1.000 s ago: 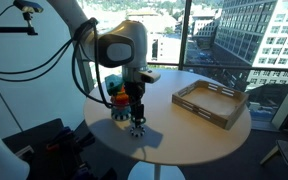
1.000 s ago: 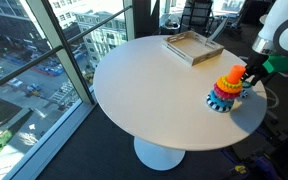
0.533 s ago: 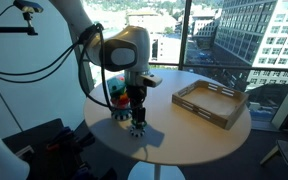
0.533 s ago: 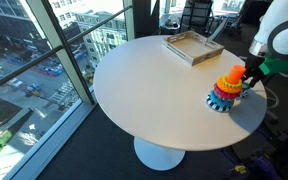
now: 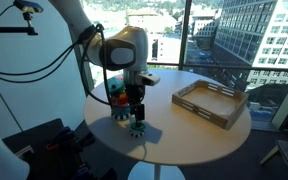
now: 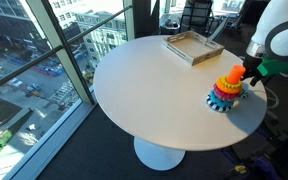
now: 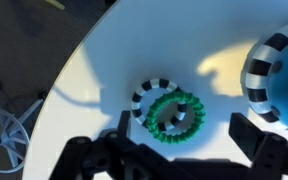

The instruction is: Put the green ring on the table

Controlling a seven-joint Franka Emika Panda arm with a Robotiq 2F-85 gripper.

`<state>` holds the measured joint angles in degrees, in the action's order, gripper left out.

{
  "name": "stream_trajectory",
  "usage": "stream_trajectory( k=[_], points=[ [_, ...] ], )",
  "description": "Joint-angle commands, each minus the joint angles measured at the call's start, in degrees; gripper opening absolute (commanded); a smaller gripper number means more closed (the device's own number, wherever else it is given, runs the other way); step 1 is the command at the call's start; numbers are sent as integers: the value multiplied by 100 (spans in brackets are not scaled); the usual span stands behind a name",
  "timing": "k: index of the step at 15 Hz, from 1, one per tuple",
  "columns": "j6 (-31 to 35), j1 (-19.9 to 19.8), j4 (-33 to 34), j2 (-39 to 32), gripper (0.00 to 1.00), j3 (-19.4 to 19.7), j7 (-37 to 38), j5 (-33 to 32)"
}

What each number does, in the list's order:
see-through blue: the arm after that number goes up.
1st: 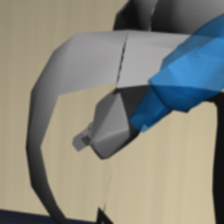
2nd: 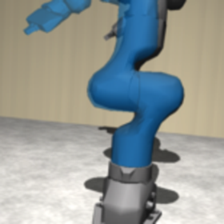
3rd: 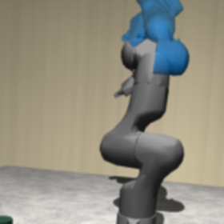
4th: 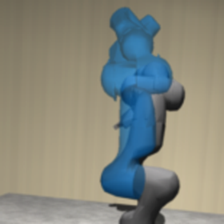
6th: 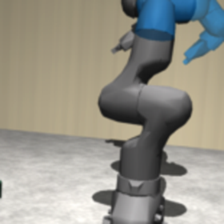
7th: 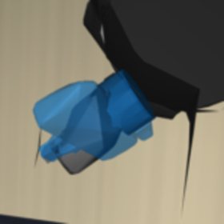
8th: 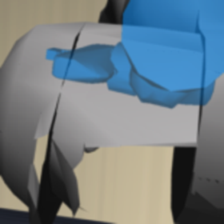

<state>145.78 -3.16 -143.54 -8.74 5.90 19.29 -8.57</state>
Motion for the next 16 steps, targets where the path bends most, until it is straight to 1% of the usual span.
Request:
stream_trajectory(
  k=[1,5,10,13,16],
  points=[
    [-394,94,48,254,100,-11,-85,45],
    [-893,117,31,622,100,-71,-168,71],
    [-1387,84,4,1262,100,-176,-149,83],
    [-1808,88,9,1677,100,-264,-352,228],
    [-2377,123,56,2098,100,-361,-639,400]
  ],
)
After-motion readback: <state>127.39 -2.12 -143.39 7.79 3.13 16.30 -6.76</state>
